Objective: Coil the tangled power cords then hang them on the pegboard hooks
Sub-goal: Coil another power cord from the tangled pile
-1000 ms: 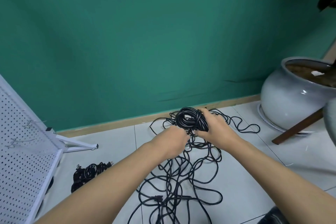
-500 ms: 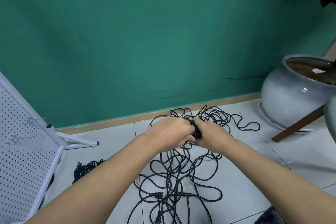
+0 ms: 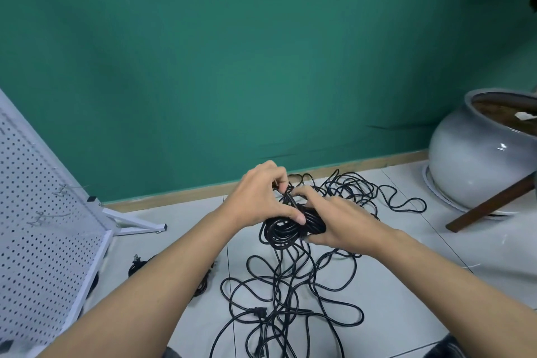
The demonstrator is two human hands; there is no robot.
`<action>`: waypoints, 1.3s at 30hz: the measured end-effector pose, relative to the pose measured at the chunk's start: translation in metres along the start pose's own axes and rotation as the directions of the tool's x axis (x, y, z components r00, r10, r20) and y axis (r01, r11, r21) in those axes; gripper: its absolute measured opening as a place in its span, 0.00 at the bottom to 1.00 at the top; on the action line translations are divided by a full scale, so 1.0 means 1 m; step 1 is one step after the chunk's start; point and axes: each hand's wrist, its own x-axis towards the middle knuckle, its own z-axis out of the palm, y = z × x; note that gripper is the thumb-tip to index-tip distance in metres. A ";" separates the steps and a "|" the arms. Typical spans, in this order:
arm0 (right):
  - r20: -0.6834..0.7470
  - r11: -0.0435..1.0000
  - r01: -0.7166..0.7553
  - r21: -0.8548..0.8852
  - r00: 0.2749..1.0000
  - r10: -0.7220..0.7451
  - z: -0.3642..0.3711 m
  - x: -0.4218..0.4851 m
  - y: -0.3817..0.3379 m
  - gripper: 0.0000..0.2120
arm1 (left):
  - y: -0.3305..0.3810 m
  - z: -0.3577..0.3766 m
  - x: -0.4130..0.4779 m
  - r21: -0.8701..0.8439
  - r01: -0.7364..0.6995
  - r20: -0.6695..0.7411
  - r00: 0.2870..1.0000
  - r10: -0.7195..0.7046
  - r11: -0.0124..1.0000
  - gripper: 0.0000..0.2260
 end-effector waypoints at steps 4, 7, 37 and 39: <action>-0.047 0.999 0.013 0.037 0.999 -0.011 -0.003 0.001 -0.004 0.42 | -0.004 0.002 -0.001 -0.093 0.034 -0.046 0.998 -0.038 0.995 0.26; -0.078 0.999 0.008 0.031 0.997 -0.006 -0.004 0.002 -0.003 0.42 | -0.007 0.003 -0.002 -0.248 0.066 -0.039 0.996 -0.078 0.966 0.24; -0.229 0.879 -0.332 0.343 0.878 0.421 0.004 0.009 0.044 0.30 | 0.024 0.044 -0.003 0.231 -0.146 0.341 0.938 0.060 0.962 0.13; -0.161 0.888 -0.321 0.330 0.907 0.388 0.005 0.010 0.042 0.27 | 0.018 0.035 0.000 0.233 -0.207 0.256 0.956 0.145 0.950 0.10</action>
